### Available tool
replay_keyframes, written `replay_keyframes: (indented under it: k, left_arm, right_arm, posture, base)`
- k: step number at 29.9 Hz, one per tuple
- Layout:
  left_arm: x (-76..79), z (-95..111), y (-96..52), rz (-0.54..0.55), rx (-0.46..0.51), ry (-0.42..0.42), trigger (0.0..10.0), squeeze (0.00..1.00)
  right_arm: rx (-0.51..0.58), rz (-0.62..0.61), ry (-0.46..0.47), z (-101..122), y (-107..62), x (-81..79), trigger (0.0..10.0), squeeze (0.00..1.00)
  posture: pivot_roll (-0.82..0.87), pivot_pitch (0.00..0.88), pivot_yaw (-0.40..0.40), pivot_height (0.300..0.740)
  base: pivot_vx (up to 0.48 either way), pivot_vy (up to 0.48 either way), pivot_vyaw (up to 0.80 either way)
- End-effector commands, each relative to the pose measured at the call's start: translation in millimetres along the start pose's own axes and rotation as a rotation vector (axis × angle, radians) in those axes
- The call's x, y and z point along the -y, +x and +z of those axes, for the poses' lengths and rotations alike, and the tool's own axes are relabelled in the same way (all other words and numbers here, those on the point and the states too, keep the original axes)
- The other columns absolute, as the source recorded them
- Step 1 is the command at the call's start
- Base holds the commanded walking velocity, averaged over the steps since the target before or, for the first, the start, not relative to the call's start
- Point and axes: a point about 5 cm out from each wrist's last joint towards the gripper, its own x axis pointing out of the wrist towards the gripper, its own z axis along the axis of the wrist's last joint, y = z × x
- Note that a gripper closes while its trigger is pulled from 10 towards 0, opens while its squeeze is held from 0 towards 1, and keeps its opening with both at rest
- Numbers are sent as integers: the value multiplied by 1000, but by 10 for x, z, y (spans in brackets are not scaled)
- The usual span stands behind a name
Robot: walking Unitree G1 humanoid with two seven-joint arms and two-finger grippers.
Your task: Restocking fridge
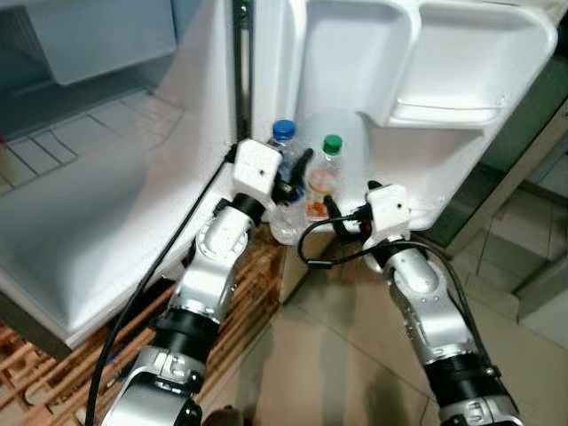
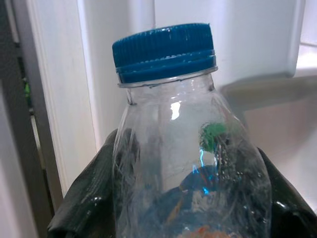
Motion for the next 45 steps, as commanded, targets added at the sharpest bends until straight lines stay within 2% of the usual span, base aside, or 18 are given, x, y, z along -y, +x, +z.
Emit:
replay_keyframes:
  k: [1,11,13,20,25,27,32,37,40,45]
  left_arm:
    - [87,101,53,-41,39,15,10000,0]
    - [180,301,52,-75,142,28,10000,0]
    - [193,326,65,-73,147,55,10000,0]
    - [181,368,94,-54,156,66,10000,0]
    - [17,345,73,76,159,90,10000,0]
    - [3,345,71,90,161,93,10000,0]
    - [-126,220,48,222,134,133,10000,0]
    - [-160,163,57,268,136,162,10000,0]
    - [-189,48,111,328,102,152,10000,0]
    - [-152,36,236,360,98,178,10000,0]
  right_arm:
    - [13,3,3,37,6,0,10000,0]
    - [10,4,2,25,-12,-2,10000,0]
    - [9,3,1,23,-19,5,10000,0]
    - [10,2,-1,28,-17,8,10000,0]
    - [9,-1,4,19,-26,0,10000,0]
    - [9,-1,4,19,-26,-3,10000,0]
    - [7,2,1,22,-35,-3,10000,0]
    - [6,5,-8,28,-40,9,10000,0]
    - [6,8,-16,37,-49,20,10000,0]
    - [2,8,-23,33,-69,27,10000,0]
  posture:
    - [-61,0,-55,740]
    - [-69,0,-53,740]
    - [-70,0,-53,740]
    - [-73,0,-49,740]
    - [-75,0,-43,740]
    - [-75,0,-43,740]
    - [-92,0,-48,740]
    - [-99,0,-54,740]
    - [-110,0,-59,740]
    - [-124,0,-56,740]
  base:
    - [0,0,0]
    - [27,0,0]
    - [352,-322,0]
    - [391,-273,0]
    - [86,0,0]
    - [0,0,0]
    - [0,0,0]
    - [0,0,0]
    - [0,0,0]
    - [0,0,0]
